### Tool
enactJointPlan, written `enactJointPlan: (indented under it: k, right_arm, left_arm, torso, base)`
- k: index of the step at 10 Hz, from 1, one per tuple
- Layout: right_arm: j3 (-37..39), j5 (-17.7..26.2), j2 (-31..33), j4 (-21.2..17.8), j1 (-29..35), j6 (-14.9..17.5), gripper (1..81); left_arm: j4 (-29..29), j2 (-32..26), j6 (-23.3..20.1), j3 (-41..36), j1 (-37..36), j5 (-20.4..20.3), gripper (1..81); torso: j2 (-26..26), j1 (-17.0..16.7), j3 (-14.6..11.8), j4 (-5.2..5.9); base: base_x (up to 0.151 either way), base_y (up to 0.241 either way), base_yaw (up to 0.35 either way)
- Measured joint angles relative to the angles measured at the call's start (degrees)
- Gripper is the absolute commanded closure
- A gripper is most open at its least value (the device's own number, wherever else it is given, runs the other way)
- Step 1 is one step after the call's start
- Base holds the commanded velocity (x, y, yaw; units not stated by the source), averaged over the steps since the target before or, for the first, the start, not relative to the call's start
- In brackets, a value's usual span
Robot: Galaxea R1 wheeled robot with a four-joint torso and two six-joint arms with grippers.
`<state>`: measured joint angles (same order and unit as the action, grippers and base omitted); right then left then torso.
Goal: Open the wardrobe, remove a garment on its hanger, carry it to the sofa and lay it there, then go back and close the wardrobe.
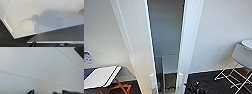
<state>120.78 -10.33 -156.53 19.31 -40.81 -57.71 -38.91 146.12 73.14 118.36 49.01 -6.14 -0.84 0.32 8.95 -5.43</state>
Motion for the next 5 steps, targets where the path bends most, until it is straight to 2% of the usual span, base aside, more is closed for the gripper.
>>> enactJointPlan:
  k: [2, 5]
  right_arm:
    - [1.13, 0.62, -2.82, 3.73, -1.90, 0.00, 1.0]
    - [2.95, 1.65, -3.01, 8.97, -7.41, 0.00, 1.0]
  left_arm:
    - [-3.67, 4.94, -0.05, 2.32, 1.65, 1.30, 1.0]
    - [-11.47, 6.34, -0.27, 5.27, 9.25, 3.12, 1.0]
  torso:
    - [0.00, 0.00, 0.00, 0.00]
    - [0.00, 0.00, 0.00, 0.00]
  base:
    - [0.000, 0.000, 0.000]
    - [0.000, 0.000, 0.000]
